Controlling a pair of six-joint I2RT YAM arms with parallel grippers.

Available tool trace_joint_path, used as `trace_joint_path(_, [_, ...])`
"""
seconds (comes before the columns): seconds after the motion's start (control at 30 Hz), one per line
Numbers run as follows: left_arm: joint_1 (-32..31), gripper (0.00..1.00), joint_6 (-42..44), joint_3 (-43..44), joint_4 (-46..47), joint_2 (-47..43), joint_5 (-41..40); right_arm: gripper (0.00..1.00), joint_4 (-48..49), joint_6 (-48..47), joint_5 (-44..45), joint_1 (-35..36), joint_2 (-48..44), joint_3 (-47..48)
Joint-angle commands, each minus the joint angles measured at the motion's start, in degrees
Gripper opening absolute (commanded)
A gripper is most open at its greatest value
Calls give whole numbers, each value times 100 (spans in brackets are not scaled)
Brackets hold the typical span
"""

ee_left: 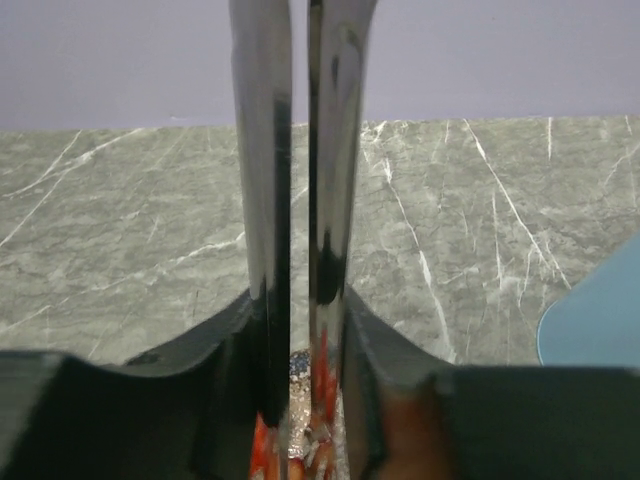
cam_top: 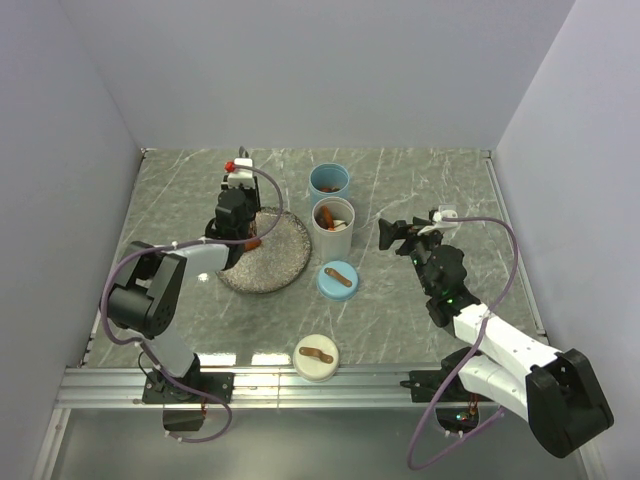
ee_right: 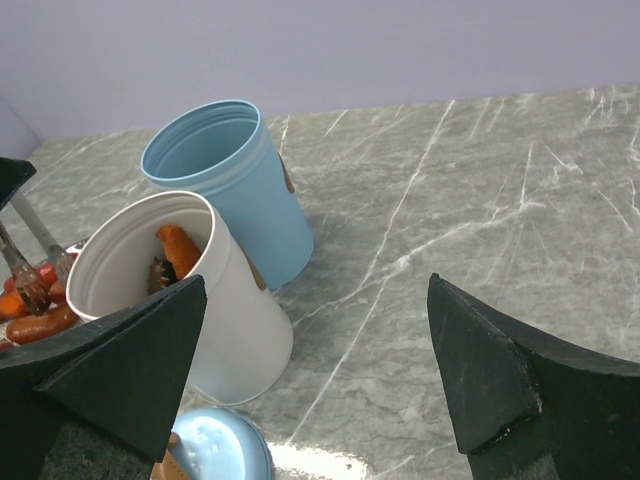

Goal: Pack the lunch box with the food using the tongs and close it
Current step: Pick up the food using the clamp, then place the food into the lunch box

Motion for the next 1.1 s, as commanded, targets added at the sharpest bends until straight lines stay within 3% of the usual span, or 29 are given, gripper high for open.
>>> trace_joint_path(0.0, [12,34,-128,219,227,113,17,98,229,-87,-15,-43,27,165])
trace_joint_path(0.17, [12,22,-137,201,262,-18,218,98,229,-96,-15,-43,44,165])
trace_joint_path(0.4, [-128,21,-84,482,96,-326,570,97,229,-87,-15,-52,18,157])
trace_joint_path(0.67, [-972,21,514,1448,-299,-659,737,97,220,-87,29,-43,-8,148])
trace_joint_path(0.83, [-1437,22,435,1914,-502,-853,1404,97,229,-78,55,-43,-70,104])
trace_joint_path(1.07, [-1816,23,400,1898,-599,-906,1589,97,246,-78,55,-43,-149,51])
